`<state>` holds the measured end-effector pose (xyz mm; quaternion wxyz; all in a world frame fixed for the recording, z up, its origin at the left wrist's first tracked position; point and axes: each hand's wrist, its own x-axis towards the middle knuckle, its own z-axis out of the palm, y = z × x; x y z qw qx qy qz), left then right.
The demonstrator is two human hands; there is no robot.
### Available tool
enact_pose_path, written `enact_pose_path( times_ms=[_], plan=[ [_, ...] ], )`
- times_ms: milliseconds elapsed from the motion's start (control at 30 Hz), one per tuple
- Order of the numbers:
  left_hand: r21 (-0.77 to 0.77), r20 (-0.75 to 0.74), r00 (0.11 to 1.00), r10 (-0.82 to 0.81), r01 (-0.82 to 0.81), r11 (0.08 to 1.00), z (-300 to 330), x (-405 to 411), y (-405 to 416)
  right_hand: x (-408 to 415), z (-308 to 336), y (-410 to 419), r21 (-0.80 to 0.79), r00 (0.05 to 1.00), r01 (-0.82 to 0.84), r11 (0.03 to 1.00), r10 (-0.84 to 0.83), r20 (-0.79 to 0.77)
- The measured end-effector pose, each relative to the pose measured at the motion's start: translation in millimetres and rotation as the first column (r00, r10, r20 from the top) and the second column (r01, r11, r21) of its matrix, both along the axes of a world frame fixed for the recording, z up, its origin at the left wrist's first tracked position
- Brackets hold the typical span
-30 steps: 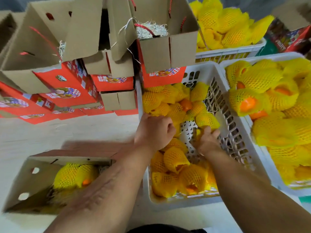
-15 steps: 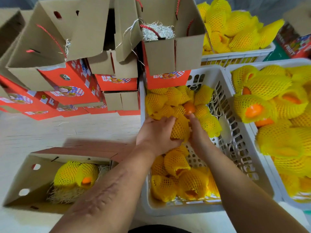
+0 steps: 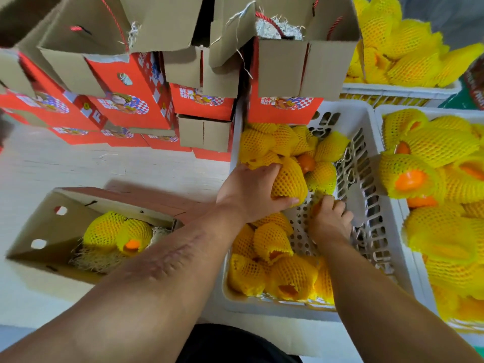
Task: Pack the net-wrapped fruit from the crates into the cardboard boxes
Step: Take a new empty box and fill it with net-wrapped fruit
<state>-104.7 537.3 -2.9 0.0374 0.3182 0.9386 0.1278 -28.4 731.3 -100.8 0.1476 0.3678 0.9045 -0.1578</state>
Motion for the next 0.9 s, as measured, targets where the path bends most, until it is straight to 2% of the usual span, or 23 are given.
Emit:
enact_pose_path(
  times_ms=[67,233,300,367,467,567,667,700,733,833,900],
  plan=[
    [0.006,-0.026,1.000,-0.002,0.002,1.000,-1,1,-1,3,-1,3,0.022,0.999,-0.001,1.000,0.002,-0.039],
    [0.034,-0.035,0.999,-0.009,0.010,0.999,-3,0,-1,-5,17,5,-0.074,0.981,0.074,0.994,-0.086,-0.176],
    [0.043,-0.038,0.999,0.000,0.002,0.999,-3,0,-1,-12,33,1,-0.244,0.938,0.051,0.968,-0.131,-0.321],
    [0.057,-0.053,0.999,0.006,-0.003,0.998,-3,0,0,-13,52,-9,-0.509,0.844,0.035,0.860,-0.298,-0.446],
    [0.125,-0.010,1.000,-0.002,0.004,0.992,-3,-2,-1,-11,71,-26,-0.755,0.783,0.069,0.652,-0.505,-0.364],
    [0.243,0.083,0.996,-0.037,0.015,0.970,-8,-4,-3,-9,82,-38,-0.867,0.755,0.074,0.492,-0.596,-0.274],
    [0.431,0.116,0.989,-0.087,0.029,0.902,-15,-7,-8,-2,89,-46,-0.953,0.714,-0.048,0.299,-0.657,-0.242],
    [0.504,0.119,0.986,-0.114,0.039,0.863,-16,-6,-10,2,93,-50,-0.962,0.710,-0.087,0.261,-0.661,-0.243],
    [0.578,0.124,0.984,-0.130,0.035,0.815,-17,-5,-12,6,97,-54,-0.959,0.708,-0.103,0.263,-0.658,-0.256],
    [0.771,0.179,0.979,-0.096,-0.078,0.633,-8,9,-27,13,114,-80,-0.891,0.691,-0.081,0.447,-0.619,-0.373],
    [0.839,0.340,0.937,-0.076,-0.266,0.475,0,24,-47,16,124,-112,-0.810,0.664,-0.102,0.577,-0.567,-0.487]
  ],
)
